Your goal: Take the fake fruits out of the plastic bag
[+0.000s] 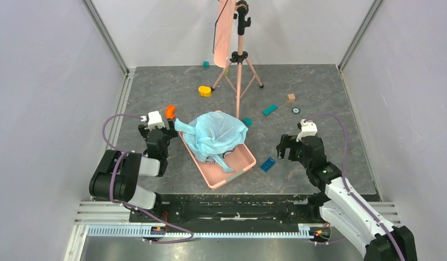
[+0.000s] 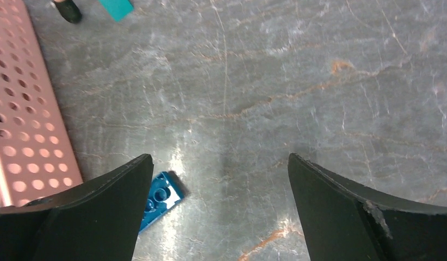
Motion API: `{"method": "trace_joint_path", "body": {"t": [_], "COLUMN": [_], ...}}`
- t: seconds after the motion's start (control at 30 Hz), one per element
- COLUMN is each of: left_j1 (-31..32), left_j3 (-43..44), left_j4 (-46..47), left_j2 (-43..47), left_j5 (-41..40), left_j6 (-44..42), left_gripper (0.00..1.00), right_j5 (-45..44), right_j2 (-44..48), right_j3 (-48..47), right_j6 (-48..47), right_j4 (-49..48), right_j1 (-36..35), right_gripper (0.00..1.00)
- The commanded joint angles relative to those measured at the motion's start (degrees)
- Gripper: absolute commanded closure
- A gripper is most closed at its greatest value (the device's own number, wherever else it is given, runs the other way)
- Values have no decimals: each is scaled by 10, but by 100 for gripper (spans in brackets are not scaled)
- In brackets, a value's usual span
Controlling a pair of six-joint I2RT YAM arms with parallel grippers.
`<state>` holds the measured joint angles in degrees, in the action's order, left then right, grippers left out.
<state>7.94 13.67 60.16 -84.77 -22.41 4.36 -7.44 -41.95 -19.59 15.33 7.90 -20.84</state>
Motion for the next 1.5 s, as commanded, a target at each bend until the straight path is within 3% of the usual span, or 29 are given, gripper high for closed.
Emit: {"method": "trace_joint_path", "body": {"t": [0.0, 0.23, 0.57, 0.6, 0.7, 0.8, 0.93, 1.1, 1.2, 1.33, 1.47], "left_j1": [-3, -3, 4, 17, 27, 30, 30, 29, 29, 29, 30], "left_j3": [9, 9, -4, -3, 22, 56, 115, 192, 215, 197, 153], "left_j4": [29, 29, 32, 20, -110, -261, -492, -725, -805, -843, -864], "left_j2": [-2, -2, 31, 44, 131, 220, 311, 383, 430, 501, 575], "left_j5": [-7, -7, -24, -59, -117, -167, -158, -77, 6, 135, 202], "left_j6": [-23, -23, -30, -30, -8, 75, 222, 352, 404, 456, 513], "left_gripper": [0, 0, 0, 0, 0, 0, 0, 0, 0, 0, 0], "right_j5": [-34, -105, -15, -2, 14, 23, 38, 59, 71, 70, 66], "right_j2": [6, 2, -50, -40, 1, 34, 39, 37, 49, 70, 89], "right_j3": [23, 7, -24, -21, -12, -9, -25, -41, -40, -41, -43], "right_j6": [34, 92, 44, 38, 30, 25, 26, 17, 20, 31, 43], "right_j4": [-1, 32, 42, 36, 23, 18, 28, 37, 33, 37, 50], "right_j1": [2, 2, 2, 2, 2, 2, 2, 2, 2, 2, 2], "right_gripper": [2, 2, 2, 2, 2, 2, 2, 2, 2, 2, 2]}}
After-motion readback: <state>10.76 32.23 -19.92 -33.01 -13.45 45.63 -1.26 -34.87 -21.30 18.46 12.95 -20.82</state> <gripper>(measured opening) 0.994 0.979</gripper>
